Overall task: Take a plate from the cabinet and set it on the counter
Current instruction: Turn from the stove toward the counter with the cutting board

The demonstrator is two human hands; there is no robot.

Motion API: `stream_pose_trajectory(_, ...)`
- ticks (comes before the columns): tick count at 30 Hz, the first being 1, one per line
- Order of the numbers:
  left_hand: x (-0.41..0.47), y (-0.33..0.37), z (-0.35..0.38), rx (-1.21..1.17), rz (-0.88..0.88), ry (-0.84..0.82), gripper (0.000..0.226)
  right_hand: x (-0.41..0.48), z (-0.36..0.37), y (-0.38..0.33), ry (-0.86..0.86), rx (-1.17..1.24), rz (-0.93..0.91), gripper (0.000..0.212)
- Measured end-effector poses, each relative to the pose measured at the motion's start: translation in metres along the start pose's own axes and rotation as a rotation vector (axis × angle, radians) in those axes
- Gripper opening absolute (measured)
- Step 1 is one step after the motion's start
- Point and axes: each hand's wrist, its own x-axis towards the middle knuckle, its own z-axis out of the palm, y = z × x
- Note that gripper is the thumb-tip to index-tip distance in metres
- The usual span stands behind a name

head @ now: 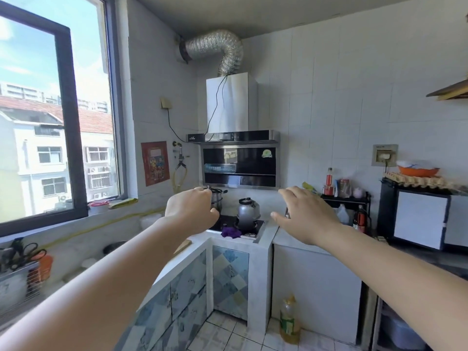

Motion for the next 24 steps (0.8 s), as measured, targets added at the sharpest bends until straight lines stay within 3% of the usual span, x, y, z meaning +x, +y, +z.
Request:
stream_pose_trajectory(12,0.160,0.082,0.094,-0.014,-0.051,0.037,0.027,0.128,0.070,0.144,-0.010,-0.036,-0.052,0.061)
stream_pose_trajectory(24,0.273,0.109,0.190,-0.008,-0.060,-0.012,0.015,0.227,0.161,0.222,-0.030,-0.023,-0.084,0.055)
